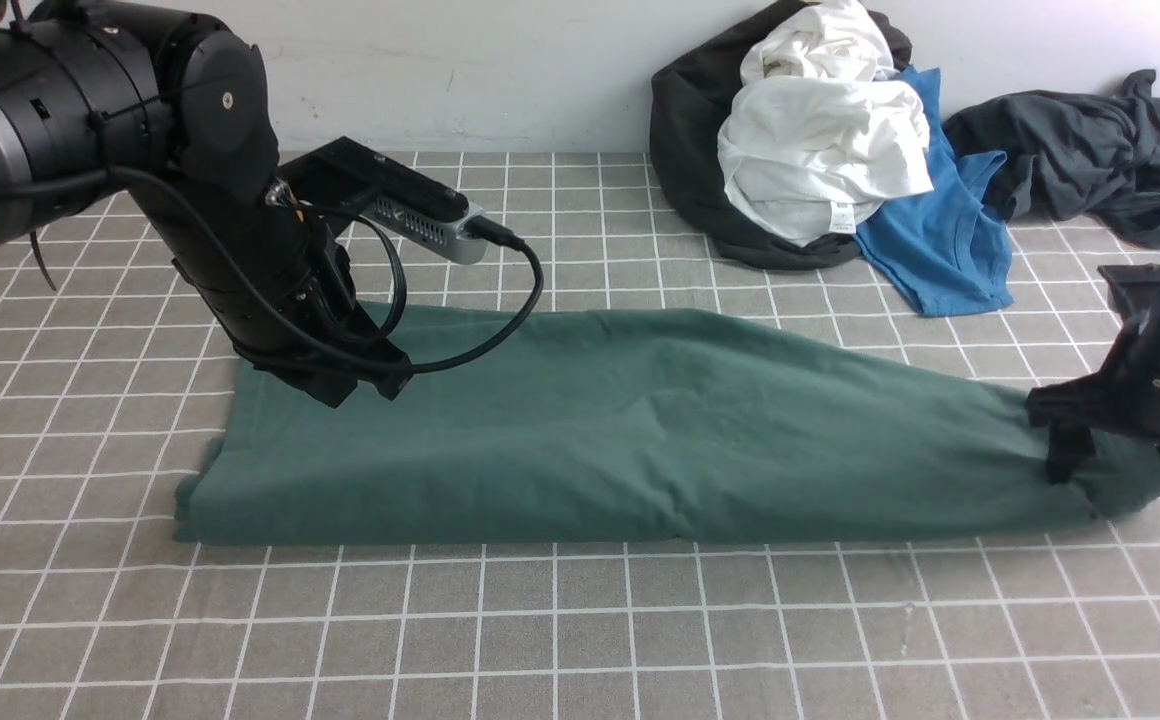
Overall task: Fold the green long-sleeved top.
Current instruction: Use the right arm to clamp the right edge of the fabric, then use the right arm to drag the right edge of the fabric to the left and folds it over the left edge
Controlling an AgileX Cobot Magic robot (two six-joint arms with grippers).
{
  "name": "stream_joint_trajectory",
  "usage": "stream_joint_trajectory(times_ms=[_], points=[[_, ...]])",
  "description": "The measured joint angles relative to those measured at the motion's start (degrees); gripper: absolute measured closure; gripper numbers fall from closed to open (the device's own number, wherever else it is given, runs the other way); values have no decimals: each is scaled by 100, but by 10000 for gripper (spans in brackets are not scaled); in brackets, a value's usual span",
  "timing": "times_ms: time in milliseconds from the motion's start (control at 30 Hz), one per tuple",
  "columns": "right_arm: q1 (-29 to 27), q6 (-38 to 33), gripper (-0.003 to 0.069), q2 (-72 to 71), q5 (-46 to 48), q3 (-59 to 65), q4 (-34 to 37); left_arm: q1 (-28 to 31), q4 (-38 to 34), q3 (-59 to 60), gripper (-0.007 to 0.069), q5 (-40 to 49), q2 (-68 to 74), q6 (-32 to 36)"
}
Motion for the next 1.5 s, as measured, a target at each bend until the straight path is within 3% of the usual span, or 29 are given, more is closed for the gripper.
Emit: stream_joint_trajectory(times_ms=[133,233,300,367,400,433,500,533,567,700,833,933,1067,1233,1367,1500], points=[[0,-175,85,27,-17,-5,193,0,0,0,632,-11,0,0],[-35,-521,140,39,-56,-16,463,0,0,0,632,-17,0,0],[-48,-783,239,39,-73,-16,657,0,0,0,632,-17,0,0],[-48,-886,293,46,-65,-38,716,0,0,0,632,-17,0,0],[-48,-1000,394,59,13,-84,781,0,6,0,632,-17,0,0],[-48,-1027,421,59,28,-102,781,0,6,0,632,-17,0,0],[-30,-1128,581,8,309,-277,563,0,51,0,632,-17,0,0],[-16,-1127,608,-55,439,-368,338,0,71,0,632,-10,0,0],[-11,-1112,613,-72,468,-408,284,0,71,0,632,-10,0,0],[2,-728,617,-674,1027,-970,-1131,0,272,0,632,174,-20,-86],[2,-657,617,-1211,1347,-1544,-1594,0,272,11,632,233,-175,-103],[45,-826,617,-1505,1517,-1919,-1422,0,305,11,632,233,-394,-103],[542,-1427,617,-1669,1827,-2603,-645,0,313,11,632,233,-907,-103],[1616,-1744,617,-1408,1815,-2806,125,0,324,11,632,244,-1379,-103],[2615,-1723,617,-742,1579,-2841,372,0,324,11,632,310,-1679,-103],[3179,-1676,617,-194,1318,-2946,505,0,324,11,632,420,-1811,-103]])
